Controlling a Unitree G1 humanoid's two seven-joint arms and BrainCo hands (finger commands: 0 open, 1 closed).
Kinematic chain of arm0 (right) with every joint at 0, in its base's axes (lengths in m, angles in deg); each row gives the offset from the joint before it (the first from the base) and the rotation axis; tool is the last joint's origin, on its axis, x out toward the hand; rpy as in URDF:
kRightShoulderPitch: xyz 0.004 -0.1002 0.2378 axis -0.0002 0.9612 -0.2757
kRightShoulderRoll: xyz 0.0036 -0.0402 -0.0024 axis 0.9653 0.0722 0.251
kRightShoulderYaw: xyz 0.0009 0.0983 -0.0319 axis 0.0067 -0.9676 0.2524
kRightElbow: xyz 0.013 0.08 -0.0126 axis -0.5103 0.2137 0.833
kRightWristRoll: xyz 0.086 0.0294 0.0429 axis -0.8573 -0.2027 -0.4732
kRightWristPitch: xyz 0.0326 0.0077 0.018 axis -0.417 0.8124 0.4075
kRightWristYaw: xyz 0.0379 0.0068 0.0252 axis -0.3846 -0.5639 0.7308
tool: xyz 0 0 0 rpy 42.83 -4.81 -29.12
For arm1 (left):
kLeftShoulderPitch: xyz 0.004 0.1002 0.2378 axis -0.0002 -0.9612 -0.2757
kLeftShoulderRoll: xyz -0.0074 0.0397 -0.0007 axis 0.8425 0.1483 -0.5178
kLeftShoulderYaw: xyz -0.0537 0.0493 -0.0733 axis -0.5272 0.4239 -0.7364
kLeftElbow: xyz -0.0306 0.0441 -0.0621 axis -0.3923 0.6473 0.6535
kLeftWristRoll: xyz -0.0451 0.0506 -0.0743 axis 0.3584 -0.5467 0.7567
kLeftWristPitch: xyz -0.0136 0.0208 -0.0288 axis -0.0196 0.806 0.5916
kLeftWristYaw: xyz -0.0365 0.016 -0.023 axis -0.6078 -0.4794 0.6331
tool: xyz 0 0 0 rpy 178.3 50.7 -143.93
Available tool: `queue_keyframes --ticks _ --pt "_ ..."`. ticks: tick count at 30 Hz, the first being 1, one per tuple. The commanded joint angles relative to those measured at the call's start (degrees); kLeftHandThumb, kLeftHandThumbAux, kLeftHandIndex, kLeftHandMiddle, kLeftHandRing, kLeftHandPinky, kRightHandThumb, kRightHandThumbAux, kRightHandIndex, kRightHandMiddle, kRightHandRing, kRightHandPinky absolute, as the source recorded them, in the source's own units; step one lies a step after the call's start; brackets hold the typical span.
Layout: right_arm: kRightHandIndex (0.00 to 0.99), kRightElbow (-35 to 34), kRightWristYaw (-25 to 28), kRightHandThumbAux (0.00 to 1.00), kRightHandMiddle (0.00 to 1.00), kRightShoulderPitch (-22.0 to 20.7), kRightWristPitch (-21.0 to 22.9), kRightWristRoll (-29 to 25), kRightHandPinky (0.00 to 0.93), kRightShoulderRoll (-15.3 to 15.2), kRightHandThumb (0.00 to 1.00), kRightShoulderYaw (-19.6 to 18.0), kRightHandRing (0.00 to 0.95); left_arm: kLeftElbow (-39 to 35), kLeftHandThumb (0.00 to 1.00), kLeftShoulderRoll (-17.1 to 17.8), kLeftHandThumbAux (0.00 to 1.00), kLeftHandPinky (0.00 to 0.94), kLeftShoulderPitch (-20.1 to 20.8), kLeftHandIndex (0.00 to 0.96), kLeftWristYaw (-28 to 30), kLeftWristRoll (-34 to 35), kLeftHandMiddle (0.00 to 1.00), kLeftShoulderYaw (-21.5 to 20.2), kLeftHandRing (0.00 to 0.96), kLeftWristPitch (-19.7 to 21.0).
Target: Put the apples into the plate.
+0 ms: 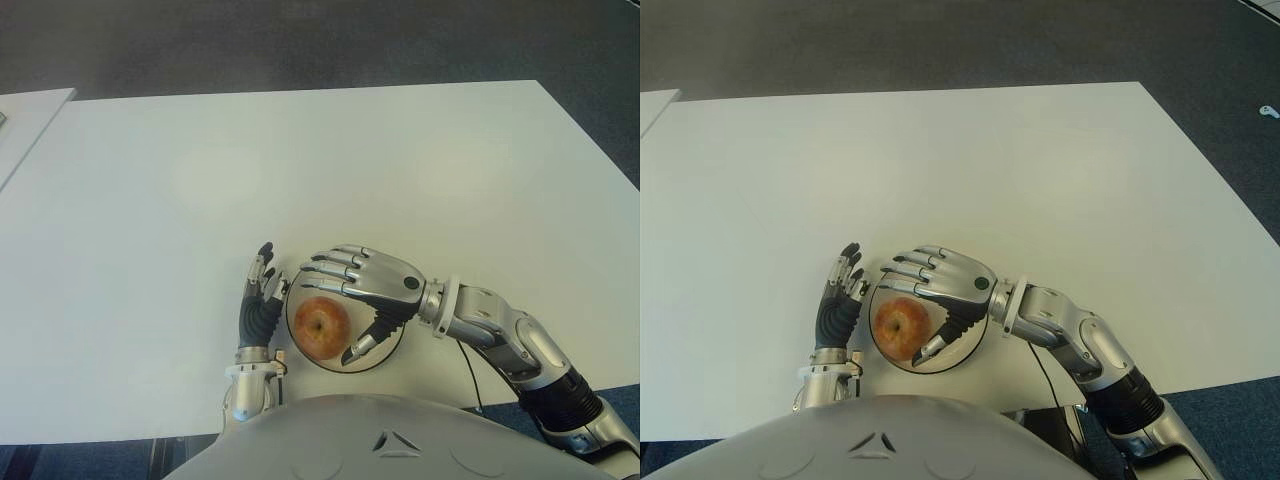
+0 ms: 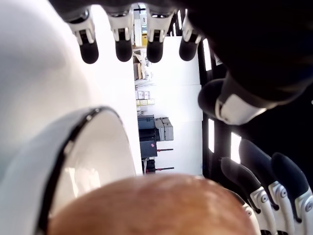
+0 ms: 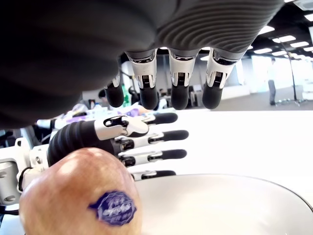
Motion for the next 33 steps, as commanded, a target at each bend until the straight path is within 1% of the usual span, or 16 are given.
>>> queue_keyframes --ticks 1,7,9,12,13,15,16,17,19,20,22,25,27,29,33 --pt "0.000 -0.63 1.41 0.229 0.000 0.40 1.51 -0.50 0.000 0.05 0.030 -0.49 0.000 -0.08 0.000 0.47 0.486 0.000 -0.29 0.000 -0.59 -1.65 0.000 0.04 0.000 0.78" --pt "0.000 -1.17 1.81 0.223 0.000 0.64 2.99 -0.85 0.000 0.23 0.022 -1.00 0.000 0.30 0.000 -0.48 0.482 0.000 -0.10 0.000 1.44 2.38 0.000 0.38 0.000 2.49" --pt "0.000 -1.42 2.54 0.224 0.000 0.86 4.29 -1.72 0.000 0.40 0.017 -1.47 0.000 0.40 0.000 -0.82 0.480 0.000 -0.28 0.000 1.54 3.42 0.000 0.38 0.000 3.19" --pt "0.000 0.26 2.95 0.228 0.000 -0.23 5.43 -2.57 0.000 0.61 0.012 -2.07 0.000 0.33 0.000 -1.05 0.482 0.000 -0.49 0.000 1.24 3.73 0.000 0.35 0.000 3.54" --pt "0.000 1.66 3.04 0.228 0.000 -0.97 6.51 -3.01 0.000 1.08 0.012 -2.41 0.000 0.35 0.000 -1.17 0.483 0.000 -0.58 0.000 0.82 3.52 0.000 0.31 0.000 3.55" --pt "0.000 6.07 2.79 0.239 0.000 -2.64 10.15 -4.34 0.000 3.23 0.016 -3.22 0.000 0.67 0.000 -1.38 0.494 0.000 -0.60 0.000 -0.09 2.85 0.000 0.17 0.000 3.39" --pt "0.000 8.16 2.50 0.243 0.000 -2.97 12.52 -5.66 0.000 4.58 0.021 -3.96 0.000 0.97 0.000 -1.49 0.497 0.000 -0.51 0.000 -0.41 2.64 0.000 0.09 0.000 3.16" --pt "0.000 9.34 2.29 0.245 0.000 -3.07 13.96 -6.54 0.000 5.40 0.024 -4.42 0.000 1.18 0.000 -1.55 0.498 0.000 -0.44 0.000 -0.54 2.55 0.000 0.05 0.000 3.01" --pt "0.000 10.50 1.52 0.247 0.000 -2.17 17.37 -8.59 0.000 7.43 0.036 -5.74 0.000 1.70 0.000 -1.79 0.504 0.000 -0.13 0.000 -0.63 2.89 0.000 -0.11 0.000 2.69" --pt "0.000 10.24 1.20 0.247 0.000 -1.29 19.44 -9.90 0.000 8.72 0.039 -6.62 0.000 1.88 0.000 -1.87 0.505 0.000 -0.05 0.000 -0.48 3.40 0.000 -0.21 0.000 2.66" --pt "0.000 9.49 0.76 0.247 0.000 -0.07 22.23 -11.65 0.000 10.40 0.052 -7.75 0.000 2.22 0.002 -1.95 0.512 0.000 0.06 0.000 -0.28 4.10 0.000 -0.34 0.000 2.55" --pt "0.000 7.85 -0.37 0.245 0.000 1.78 24.84 -13.84 0.000 12.00 0.057 -9.45 0.000 3.09 0.005 -2.00 0.519 0.000 0.38 0.000 -0.11 4.91 0.000 -0.58 0.000 2.30" --pt "0.000 7.48 -1.69 0.239 0.000 4.68 25.70 -18.07 0.000 12.98 0.056 -12.56 0.000 4.11 0.007 -2.15 0.523 0.000 0.69 0.000 -0.06 5.80 0.000 -0.96 0.000 2.11" --pt "0.000 7.33 -2.14 0.229 0.000 6.53 26.92 -21.53 0.000 13.87 0.054 -14.76 0.000 4.87 0.006 -2.27 0.529 0.000 0.88 0.000 -0.08 6.41 0.000 -1.18 0.000 1.76" --pt "0.000 8.75 -2.48 0.210 0.000 7.44 28.91 -27.44 0.000 16.15 0.056 -17.27 0.000 6.18 0.005 -2.28 0.539 0.000 1.27 0.000 -0.06 7.04 0.000 -1.41 0.000 0.81"
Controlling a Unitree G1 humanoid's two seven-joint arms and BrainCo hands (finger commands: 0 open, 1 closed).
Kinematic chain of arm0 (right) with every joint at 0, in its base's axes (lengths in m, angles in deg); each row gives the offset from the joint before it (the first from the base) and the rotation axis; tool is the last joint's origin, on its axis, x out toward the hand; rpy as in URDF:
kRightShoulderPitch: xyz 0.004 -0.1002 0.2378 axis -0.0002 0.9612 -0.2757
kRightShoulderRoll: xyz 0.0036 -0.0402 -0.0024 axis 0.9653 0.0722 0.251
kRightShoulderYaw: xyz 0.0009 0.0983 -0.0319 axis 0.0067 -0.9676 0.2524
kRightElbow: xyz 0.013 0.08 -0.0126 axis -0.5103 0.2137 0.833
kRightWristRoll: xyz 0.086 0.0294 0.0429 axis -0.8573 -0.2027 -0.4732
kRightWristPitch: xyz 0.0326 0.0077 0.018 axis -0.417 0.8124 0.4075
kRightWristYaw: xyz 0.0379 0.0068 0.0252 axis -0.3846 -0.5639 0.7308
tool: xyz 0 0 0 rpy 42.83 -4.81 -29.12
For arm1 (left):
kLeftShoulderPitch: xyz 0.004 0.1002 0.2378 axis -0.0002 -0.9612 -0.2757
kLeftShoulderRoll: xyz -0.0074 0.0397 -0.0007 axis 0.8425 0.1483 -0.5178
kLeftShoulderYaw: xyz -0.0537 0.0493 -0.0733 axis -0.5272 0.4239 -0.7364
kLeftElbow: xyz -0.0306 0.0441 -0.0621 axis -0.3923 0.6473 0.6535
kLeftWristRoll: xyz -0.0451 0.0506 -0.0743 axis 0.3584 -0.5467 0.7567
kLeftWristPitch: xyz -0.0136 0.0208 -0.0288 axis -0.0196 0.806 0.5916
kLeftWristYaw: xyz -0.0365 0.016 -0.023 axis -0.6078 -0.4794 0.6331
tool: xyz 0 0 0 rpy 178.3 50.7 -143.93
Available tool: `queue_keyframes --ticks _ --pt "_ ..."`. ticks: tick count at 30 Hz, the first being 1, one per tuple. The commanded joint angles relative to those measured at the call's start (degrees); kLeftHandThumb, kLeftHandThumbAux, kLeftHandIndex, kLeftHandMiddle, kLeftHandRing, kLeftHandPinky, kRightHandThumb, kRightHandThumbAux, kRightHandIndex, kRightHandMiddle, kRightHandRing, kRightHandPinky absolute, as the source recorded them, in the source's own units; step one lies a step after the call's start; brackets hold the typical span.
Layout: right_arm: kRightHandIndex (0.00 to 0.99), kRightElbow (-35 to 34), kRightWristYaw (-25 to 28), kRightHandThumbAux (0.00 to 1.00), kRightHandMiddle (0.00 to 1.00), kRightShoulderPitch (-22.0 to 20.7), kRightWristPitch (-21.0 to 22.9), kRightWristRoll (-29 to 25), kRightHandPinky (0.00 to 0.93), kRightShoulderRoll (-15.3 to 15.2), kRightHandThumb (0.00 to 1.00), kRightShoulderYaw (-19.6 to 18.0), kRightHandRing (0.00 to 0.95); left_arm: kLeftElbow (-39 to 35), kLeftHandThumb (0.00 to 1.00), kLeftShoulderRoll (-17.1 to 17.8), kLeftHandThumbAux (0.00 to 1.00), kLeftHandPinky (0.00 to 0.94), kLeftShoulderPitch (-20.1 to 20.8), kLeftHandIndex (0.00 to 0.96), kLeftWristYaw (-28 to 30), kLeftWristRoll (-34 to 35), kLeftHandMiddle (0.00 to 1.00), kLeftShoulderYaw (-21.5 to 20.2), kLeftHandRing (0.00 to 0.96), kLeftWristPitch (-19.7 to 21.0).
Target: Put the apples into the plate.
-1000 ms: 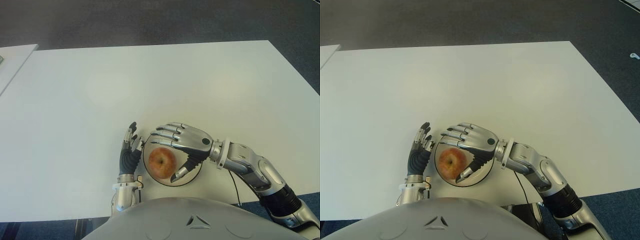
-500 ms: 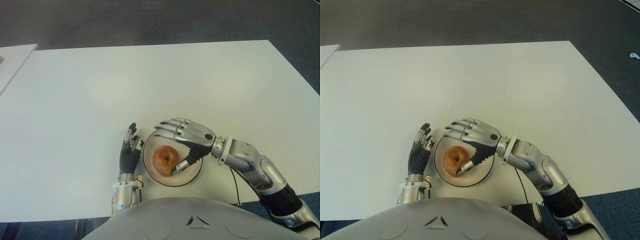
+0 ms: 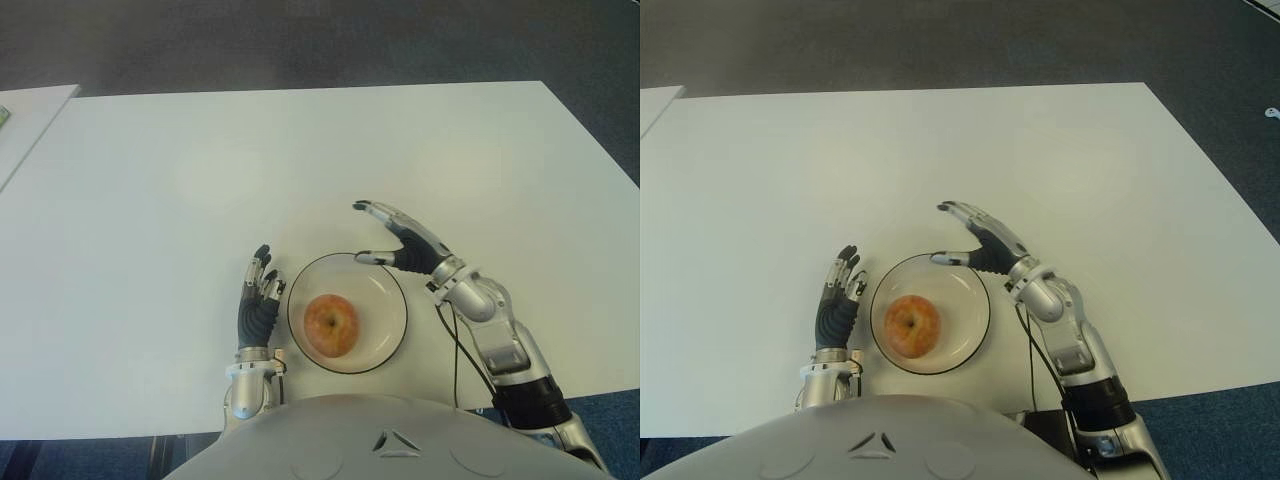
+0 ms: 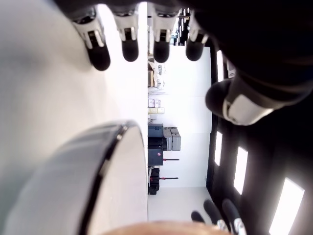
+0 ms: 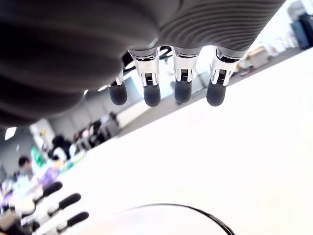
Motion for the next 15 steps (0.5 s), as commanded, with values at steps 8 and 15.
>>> queue_keyframes --ticks 8,15 --pt "0.000 6.93 0.01 0.207 0.000 1.85 4.77 -21.86 0.000 6.55 0.075 -9.68 0.000 4.16 0.013 -1.39 0.541 0.000 0.77 0.000 -1.11 -0.11 0.000 -0.60 0.000 -0.98" --pt "0.000 8.68 0.52 0.265 0.000 3.14 7.80 -31.53 0.000 8.06 0.087 -14.98 0.000 2.85 0.011 -1.55 0.529 0.000 -0.16 0.000 -1.14 -0.64 0.000 0.50 0.000 -0.74"
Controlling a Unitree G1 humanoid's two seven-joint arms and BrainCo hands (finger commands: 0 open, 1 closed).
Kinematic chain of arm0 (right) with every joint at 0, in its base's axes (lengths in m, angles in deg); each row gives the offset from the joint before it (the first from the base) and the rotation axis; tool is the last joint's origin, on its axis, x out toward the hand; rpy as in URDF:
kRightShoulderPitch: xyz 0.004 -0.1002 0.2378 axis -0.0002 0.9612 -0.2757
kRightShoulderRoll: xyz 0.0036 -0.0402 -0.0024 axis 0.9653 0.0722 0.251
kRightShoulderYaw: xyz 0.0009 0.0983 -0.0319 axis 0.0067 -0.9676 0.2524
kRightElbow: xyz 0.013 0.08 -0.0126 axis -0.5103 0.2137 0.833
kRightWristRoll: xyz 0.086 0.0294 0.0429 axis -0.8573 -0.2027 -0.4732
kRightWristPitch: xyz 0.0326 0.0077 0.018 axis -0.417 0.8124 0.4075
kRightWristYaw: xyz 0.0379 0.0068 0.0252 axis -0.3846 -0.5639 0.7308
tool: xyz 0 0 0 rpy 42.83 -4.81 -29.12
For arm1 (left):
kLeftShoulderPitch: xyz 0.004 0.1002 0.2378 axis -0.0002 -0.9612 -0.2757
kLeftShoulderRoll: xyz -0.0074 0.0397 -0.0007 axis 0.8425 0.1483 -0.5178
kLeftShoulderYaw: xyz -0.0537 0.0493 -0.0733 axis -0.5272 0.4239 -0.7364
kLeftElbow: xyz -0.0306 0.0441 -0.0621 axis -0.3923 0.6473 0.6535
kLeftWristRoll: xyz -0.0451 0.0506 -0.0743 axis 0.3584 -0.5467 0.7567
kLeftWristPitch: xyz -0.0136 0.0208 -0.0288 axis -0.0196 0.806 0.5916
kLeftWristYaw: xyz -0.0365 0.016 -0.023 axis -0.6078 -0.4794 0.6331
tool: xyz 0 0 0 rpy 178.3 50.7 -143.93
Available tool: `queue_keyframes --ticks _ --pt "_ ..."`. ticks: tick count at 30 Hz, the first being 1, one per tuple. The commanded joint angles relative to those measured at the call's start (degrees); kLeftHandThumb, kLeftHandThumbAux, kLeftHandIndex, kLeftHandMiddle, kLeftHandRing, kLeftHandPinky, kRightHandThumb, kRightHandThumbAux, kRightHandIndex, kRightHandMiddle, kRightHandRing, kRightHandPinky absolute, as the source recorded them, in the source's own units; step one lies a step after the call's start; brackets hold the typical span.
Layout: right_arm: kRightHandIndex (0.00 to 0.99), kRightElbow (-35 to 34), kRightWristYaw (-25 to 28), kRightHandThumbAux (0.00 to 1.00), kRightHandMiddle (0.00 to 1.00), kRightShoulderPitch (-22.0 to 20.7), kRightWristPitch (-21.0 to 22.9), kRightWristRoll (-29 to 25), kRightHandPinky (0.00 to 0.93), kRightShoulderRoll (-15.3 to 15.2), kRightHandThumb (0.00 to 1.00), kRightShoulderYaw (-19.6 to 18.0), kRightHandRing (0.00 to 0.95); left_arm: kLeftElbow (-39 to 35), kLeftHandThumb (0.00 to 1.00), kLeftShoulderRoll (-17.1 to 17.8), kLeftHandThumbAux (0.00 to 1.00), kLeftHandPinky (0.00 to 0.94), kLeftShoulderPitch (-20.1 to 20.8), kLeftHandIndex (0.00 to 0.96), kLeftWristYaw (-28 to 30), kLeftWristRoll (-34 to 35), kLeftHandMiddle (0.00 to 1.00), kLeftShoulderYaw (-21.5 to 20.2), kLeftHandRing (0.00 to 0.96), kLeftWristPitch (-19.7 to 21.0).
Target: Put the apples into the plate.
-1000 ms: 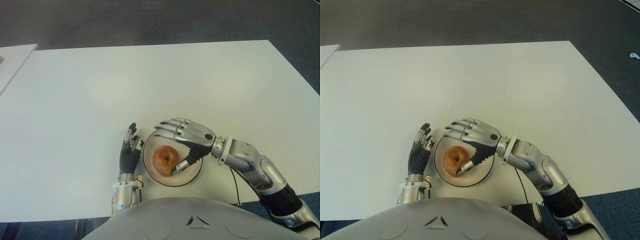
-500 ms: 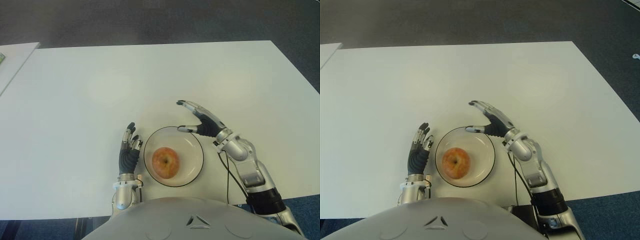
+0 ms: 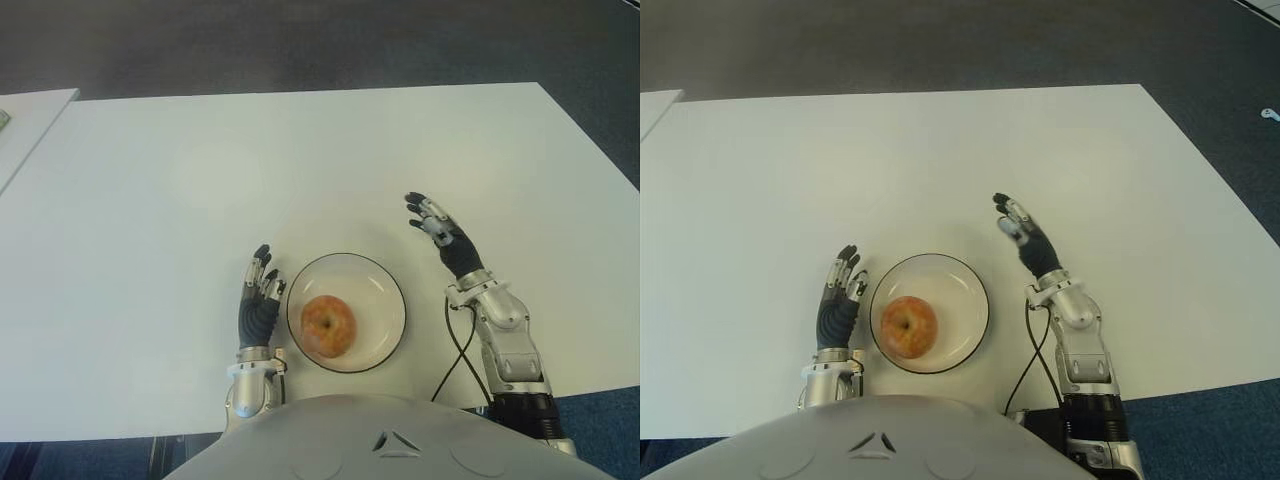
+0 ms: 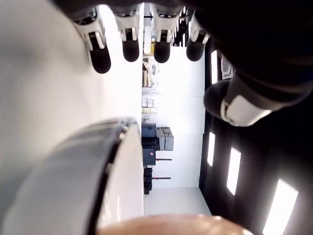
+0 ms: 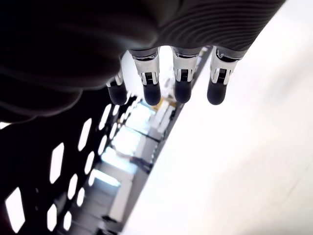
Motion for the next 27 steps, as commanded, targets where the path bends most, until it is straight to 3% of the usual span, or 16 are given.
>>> queue_keyframes --ticks 1,14,27 --pt "0.000 1.13 -0.02 0.273 0.000 1.61 3.08 -6.13 0.000 1.57 0.088 -3.17 0.000 0.00 0.008 -1.30 0.529 0.000 -1.49 0.000 -0.77 -0.70 0.000 0.50 0.000 1.67" --pt "0.000 -0.90 -0.89 0.274 0.000 5.90 4.44 -14.01 0.000 4.37 0.075 -6.70 0.000 -0.65 0.000 -0.08 0.524 0.001 -2.30 0.000 0.14 0.56 0.000 -0.23 0.000 0.56" --pt "0.000 0.94 0.70 0.263 0.000 8.46 2.54 -13.89 0.018 3.26 0.038 -7.41 0.000 0.48 0.008 0.92 0.515 0.001 -2.76 0.000 0.66 1.16 0.000 -1.35 0.000 -1.76"
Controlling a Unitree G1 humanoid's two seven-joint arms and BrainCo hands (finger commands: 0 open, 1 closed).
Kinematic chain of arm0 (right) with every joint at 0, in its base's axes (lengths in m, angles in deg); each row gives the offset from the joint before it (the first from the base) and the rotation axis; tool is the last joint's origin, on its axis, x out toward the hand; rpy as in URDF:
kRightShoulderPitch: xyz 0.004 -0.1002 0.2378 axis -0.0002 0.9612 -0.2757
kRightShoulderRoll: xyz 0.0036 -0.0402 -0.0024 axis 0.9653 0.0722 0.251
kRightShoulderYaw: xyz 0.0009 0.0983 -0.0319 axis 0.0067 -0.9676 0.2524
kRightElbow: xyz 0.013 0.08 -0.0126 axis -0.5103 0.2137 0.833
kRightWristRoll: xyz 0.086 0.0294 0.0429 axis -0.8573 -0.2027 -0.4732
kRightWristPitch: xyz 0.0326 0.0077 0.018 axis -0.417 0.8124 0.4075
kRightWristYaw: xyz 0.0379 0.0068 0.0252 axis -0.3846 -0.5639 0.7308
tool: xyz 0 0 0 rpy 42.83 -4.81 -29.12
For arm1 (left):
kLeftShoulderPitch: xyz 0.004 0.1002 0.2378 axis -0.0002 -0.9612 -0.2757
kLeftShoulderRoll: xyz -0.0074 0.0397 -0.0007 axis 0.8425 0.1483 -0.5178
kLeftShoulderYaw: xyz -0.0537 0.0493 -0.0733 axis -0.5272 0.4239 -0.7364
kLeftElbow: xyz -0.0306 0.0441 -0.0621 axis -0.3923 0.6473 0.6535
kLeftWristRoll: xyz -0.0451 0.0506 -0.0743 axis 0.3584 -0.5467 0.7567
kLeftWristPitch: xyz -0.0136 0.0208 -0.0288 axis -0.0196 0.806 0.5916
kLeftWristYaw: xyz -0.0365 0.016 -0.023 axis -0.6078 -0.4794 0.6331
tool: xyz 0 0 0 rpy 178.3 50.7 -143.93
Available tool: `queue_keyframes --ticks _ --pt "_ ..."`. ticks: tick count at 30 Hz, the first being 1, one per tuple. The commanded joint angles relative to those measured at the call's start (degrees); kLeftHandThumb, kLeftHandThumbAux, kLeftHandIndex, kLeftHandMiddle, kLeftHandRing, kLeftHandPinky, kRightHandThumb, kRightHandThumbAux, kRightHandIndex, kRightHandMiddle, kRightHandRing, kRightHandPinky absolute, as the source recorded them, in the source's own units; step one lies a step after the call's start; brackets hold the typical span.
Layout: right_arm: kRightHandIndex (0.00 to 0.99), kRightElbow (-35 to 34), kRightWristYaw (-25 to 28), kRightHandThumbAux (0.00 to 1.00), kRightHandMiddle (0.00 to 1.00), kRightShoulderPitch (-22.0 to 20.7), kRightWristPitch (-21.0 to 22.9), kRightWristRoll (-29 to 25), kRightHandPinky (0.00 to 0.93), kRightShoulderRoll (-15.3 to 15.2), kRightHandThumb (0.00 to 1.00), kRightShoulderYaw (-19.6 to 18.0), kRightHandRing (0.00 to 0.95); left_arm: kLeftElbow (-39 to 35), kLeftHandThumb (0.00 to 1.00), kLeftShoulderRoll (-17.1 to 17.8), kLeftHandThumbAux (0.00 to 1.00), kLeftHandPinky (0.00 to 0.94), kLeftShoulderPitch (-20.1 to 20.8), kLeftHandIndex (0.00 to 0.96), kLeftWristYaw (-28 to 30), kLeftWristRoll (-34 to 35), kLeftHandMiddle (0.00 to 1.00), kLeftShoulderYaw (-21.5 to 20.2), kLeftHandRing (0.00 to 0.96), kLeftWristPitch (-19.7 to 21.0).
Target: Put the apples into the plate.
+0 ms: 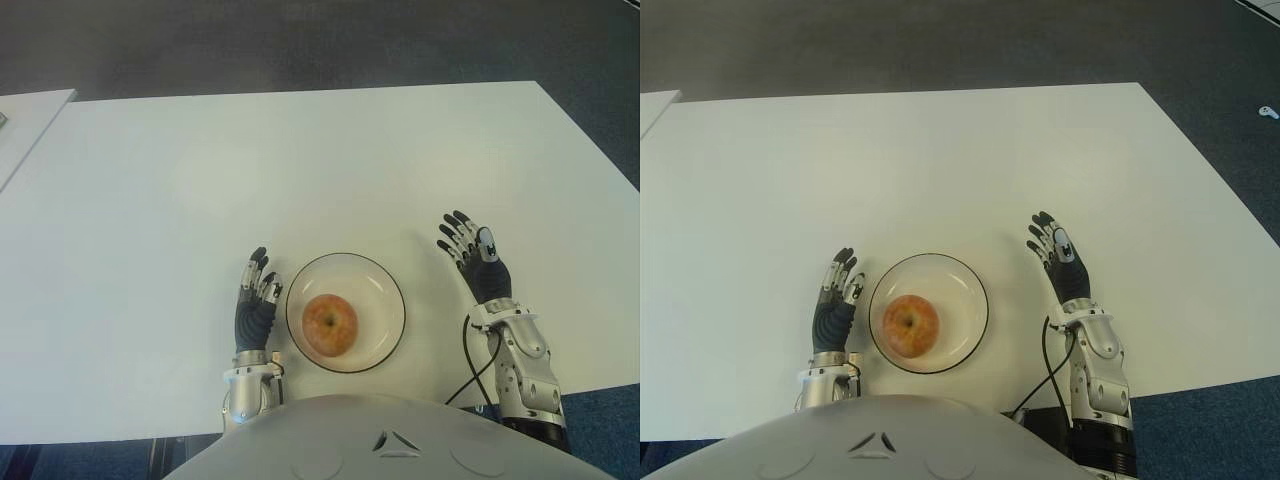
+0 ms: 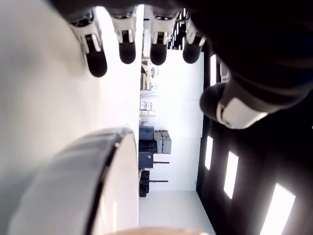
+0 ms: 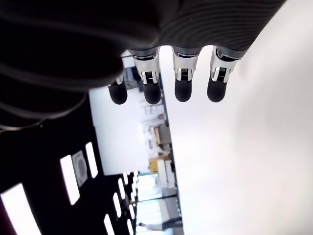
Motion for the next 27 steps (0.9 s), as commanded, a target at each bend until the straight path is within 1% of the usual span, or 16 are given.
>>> queue_keyframes --ticks 1,6,10,14,16,18,20,24,27 --pt "0.000 1.81 0.64 0.263 0.000 1.18 -1.41 -0.02 0.019 0.00 0.036 -0.13 0.000 0.82 0.008 0.60 0.516 0.000 -1.48 0.000 0.57 -0.57 0.000 -0.57 0.000 0.38" --pt "0.002 3.45 0.97 0.269 0.006 1.67 -3.24 0.08 0.025 0.60 0.026 0.10 0.000 -0.04 0.011 0.85 0.514 0.000 -2.21 0.000 0.98 -0.44 0.000 -0.43 0.000 0.52" --pt "0.020 5.04 1.08 0.273 0.035 2.00 -5.49 -0.33 0.056 1.77 0.047 0.22 0.013 -0.98 0.011 1.07 0.519 0.000 -2.44 0.005 1.27 -0.11 0.000 -0.59 0.000 0.91" --pt "0.033 6.47 -0.18 0.281 0.059 2.61 -9.49 0.44 0.063 3.88 0.058 0.36 0.031 -0.60 0.008 1.34 0.520 0.000 -2.43 0.012 2.71 1.76 0.000 -0.89 0.000 1.16" --pt "0.038 6.86 -1.25 0.286 0.069 3.15 -11.35 1.03 0.064 5.09 0.061 0.49 0.039 0.23 0.006 1.20 0.518 0.000 -2.22 0.013 3.65 2.98 0.000 -0.98 0.000 0.61" --pt "0.042 7.14 -1.84 0.289 0.075 3.42 -12.38 1.34 0.065 5.68 0.064 0.63 0.044 0.61 0.005 1.04 0.517 0.000 -2.10 0.013 4.22 3.49 0.000 -1.08 0.000 0.26" --pt "0.047 7.56 -2.82 0.298 0.084 3.81 -13.70 1.63 0.065 6.68 0.069 0.64 0.050 1.66 0.006 -0.56 0.512 0.000 -1.88 0.011 3.55 2.40 0.000 0.16 0.000 -0.69" --pt "0.055 9.33 -4.24 0.322 0.095 4.14 -16.64 1.79 0.050 8.65 0.076 0.59 0.057 1.73 0.010 0.03 0.508 0.000 -1.80 0.008 4.90 3.43 0.000 -0.04 0.000 -2.60" --pt "0.062 10.64 -4.73 0.337 0.099 3.89 -17.98 0.83 0.053 9.95 0.082 0.41 0.059 1.08 0.008 0.19 0.508 0.000 -1.87 0.007 5.25 3.13 0.000 0.30 0.000 -3.00"
